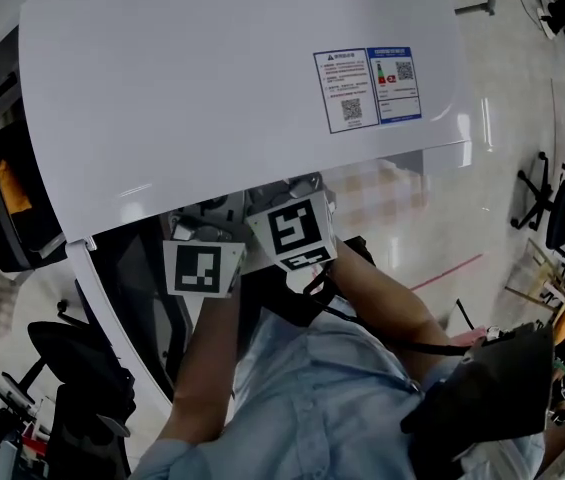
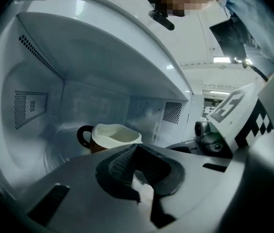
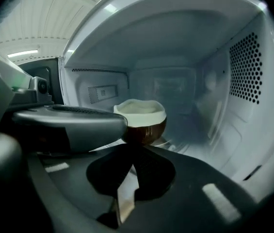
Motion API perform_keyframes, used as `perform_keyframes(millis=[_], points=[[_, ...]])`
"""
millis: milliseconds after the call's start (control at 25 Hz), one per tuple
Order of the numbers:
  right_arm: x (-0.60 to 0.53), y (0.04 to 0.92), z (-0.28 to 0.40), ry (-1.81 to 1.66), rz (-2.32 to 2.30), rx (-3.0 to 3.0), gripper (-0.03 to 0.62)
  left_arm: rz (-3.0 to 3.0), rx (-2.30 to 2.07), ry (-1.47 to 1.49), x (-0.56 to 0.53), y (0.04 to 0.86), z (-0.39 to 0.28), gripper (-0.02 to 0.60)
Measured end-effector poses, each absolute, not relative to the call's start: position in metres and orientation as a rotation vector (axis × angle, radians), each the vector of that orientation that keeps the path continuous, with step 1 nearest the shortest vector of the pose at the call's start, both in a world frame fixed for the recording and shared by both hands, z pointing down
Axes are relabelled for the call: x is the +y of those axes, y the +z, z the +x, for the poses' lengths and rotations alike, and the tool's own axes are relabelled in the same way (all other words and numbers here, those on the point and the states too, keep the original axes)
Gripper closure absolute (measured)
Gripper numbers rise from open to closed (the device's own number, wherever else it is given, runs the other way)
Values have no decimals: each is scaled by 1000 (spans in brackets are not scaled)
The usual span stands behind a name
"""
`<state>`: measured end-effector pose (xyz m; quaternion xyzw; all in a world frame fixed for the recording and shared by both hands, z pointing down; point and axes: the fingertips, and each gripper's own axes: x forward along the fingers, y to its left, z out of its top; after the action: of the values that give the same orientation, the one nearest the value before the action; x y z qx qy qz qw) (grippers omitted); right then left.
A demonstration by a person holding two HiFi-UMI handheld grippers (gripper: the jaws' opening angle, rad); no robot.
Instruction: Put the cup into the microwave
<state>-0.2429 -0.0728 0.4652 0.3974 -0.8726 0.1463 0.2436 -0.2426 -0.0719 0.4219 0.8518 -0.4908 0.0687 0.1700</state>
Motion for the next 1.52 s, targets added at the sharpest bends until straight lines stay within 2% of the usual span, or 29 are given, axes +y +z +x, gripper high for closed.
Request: perform_keyframes(millis=[680,1080,1520], points=[[-32,439,-245,396,934,-2495,592,2376,-1553,177,-32,387,-235,577],[31,343,-206,265,809,-2675,592,2298,-1845,184,45,302,-216,577],[86,248,-146,167,703,-2840,592,2287,-2026,173,113,220,-164,577]])
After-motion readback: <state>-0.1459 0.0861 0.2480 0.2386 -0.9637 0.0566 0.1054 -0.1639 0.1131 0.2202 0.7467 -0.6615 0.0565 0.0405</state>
